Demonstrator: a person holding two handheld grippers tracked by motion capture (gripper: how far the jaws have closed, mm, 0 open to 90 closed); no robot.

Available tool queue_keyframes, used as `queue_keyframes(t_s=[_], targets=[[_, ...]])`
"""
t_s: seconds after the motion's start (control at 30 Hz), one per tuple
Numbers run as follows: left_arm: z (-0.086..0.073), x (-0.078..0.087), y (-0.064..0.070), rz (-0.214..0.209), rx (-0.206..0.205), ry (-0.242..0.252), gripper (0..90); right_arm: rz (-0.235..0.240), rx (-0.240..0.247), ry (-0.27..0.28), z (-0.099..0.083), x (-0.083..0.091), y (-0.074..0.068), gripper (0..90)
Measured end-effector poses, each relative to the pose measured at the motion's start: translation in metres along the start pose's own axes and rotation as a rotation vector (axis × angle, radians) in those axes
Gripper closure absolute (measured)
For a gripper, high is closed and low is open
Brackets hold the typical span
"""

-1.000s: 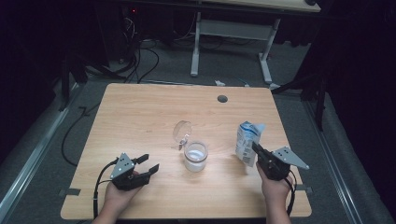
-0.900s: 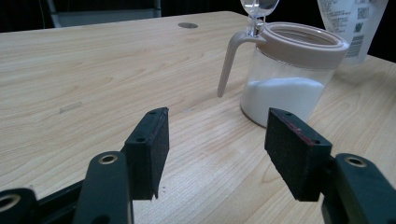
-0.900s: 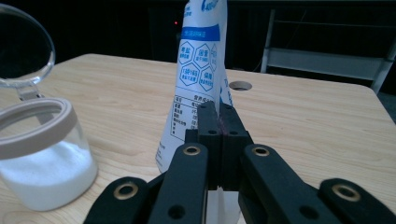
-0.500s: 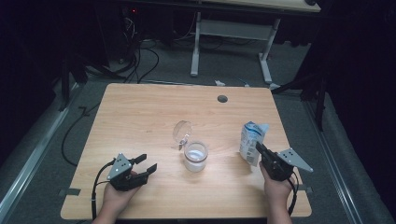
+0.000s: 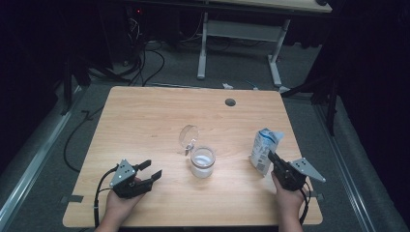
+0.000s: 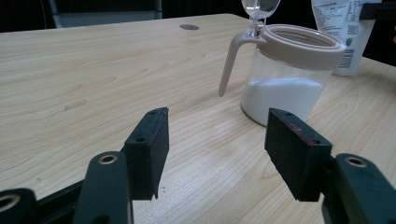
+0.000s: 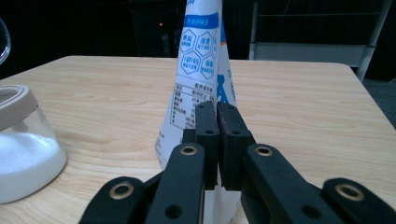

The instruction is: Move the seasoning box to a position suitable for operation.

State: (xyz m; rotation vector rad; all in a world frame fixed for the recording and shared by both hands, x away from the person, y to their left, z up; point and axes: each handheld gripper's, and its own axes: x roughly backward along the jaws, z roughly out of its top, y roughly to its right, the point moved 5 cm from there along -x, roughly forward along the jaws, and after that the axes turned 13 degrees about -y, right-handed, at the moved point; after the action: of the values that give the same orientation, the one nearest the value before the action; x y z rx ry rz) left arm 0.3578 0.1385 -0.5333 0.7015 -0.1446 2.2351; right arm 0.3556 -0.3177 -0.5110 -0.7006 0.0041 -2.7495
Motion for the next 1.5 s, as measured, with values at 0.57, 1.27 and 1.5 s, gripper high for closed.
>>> queue_keyframes(t_s=[0.57, 1.27, 1.5], targets=[[0.000, 0.001, -0.001, 0.001, 0.008, 0.004, 40.4, -0.017, 0.021, -0.022, 0.003, -0.009, -0.009, 77.9], [-0.001, -0.003, 0.000, -0.008, 0.006, -0.023, 41.2, -0.021, 0.023, -0.086, 0.000, -0.015, -0.015, 52.1], [-0.001, -0.005, 0.000, 0.001, 0.006, -0.035, 42.4, -0.037, 0.029, -0.095, -0.001, -0.015, -0.014, 42.5]])
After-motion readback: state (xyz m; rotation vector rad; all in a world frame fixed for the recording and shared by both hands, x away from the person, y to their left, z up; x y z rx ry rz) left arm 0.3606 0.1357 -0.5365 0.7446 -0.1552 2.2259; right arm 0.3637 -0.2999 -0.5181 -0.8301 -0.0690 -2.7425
